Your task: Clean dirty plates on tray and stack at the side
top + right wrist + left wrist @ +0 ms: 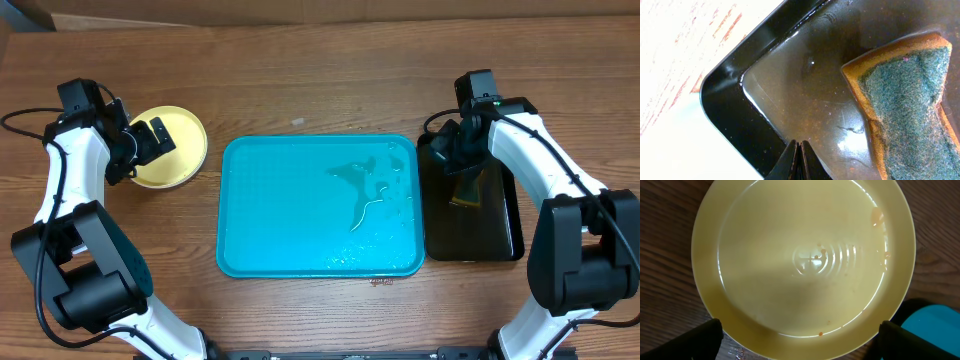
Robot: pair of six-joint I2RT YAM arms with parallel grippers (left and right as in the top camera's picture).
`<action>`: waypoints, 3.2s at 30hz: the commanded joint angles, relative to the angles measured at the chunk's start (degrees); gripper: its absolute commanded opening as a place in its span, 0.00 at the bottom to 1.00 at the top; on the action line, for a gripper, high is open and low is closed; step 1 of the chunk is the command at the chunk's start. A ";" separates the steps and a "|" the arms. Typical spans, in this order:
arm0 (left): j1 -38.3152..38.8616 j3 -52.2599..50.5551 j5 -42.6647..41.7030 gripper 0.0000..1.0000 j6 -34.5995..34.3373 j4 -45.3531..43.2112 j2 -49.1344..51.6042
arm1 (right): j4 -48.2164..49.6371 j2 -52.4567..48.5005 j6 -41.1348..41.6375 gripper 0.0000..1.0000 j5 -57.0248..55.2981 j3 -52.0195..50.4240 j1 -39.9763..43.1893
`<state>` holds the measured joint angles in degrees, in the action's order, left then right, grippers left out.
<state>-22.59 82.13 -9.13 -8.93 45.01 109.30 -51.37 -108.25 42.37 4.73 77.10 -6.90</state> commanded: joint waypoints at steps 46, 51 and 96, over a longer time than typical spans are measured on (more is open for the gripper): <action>-0.24 0.26 0.35 1.00 0.81 -0.02 0.00 | -12.15 -0.35 -20.22 0.25 4.96 18.32 1.18; -0.24 0.26 0.35 1.00 0.81 -0.04 0.00 | -16.44 -0.02 -26.53 1.00 3.87 28.06 1.18; -0.24 0.28 0.35 1.00 0.81 -0.02 0.00 | 0.02 50.07 -41.05 1.00 -3.23 20.17 -2.36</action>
<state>-22.59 82.13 -9.13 -8.80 44.99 109.30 -54.74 -63.00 7.77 2.79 103.26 -9.37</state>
